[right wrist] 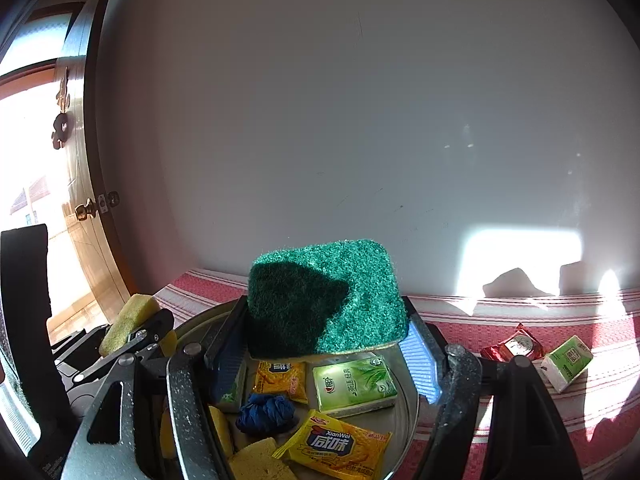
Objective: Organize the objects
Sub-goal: 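Carry the yellow sponge and green scouring sponge over the tin and open both tools, then move both open tools back from the tin toward the remaining packets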
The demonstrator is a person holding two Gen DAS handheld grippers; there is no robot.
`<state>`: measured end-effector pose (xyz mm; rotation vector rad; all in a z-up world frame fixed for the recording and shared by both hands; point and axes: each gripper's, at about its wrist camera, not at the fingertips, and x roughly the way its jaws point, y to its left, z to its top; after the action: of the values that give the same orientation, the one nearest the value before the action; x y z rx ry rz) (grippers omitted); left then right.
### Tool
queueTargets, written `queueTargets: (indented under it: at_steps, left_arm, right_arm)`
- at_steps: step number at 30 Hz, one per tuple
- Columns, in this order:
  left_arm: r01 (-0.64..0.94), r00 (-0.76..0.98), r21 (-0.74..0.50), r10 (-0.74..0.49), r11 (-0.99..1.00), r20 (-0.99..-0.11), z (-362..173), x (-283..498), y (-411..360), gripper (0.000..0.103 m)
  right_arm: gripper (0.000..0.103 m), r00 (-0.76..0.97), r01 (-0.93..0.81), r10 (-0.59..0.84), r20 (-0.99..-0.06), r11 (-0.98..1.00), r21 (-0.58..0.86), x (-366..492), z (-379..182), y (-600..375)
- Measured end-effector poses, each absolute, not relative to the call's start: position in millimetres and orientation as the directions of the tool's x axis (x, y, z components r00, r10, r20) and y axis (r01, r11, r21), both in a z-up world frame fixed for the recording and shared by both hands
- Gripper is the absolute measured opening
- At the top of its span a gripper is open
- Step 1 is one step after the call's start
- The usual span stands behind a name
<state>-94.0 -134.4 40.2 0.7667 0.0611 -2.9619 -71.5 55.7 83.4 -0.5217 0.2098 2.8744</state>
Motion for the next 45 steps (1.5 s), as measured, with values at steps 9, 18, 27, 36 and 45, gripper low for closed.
queueTargets:
  at_steps: [9,18,27,36,45]
  left_arm:
    - [0.11,-0.834,0.004,-0.095,-0.994,-0.544,30.8,-104.5,-138.4,0.022]
    - [0.109,-0.798,0.041,-0.112,-0.993,-0.592,20.8,-113.0,-136.2,0.022]
    - [0.081,-0.758,0.061,-0.101,-0.995,-0.644,8.0,-123.2,-129.6,0.072]
    - [0.112,-0.773,0.06,-0.125,-0.992,-0.621,14.1,-120.1,-131.0,0.102]
    - [0.25,-0.823,-0.058,-0.181,-0.966,-0.538,30.6,-106.9,-164.7,0.103]
  right_arm:
    - [0.072,-0.897,-0.232,0.194,-0.398,-0.971,0.05,-97.0,83.7,52.8]
    - [0.072,-0.847,-0.24,0.188,-0.497,-0.97,0.042,-125.1,74.0,61.2]
    - [0.073,-0.777,-0.221,0.137,-0.614,-0.973,0.062,-153.4,63.5,62.4]
    - [0.079,-0.837,-0.202,0.007,-0.547,-0.933,0.297,-127.7,62.6,93.1]
    - [0.079,-0.915,-0.242,0.082,-0.395,-0.895,0.374,-66.9,69.4,125.5]
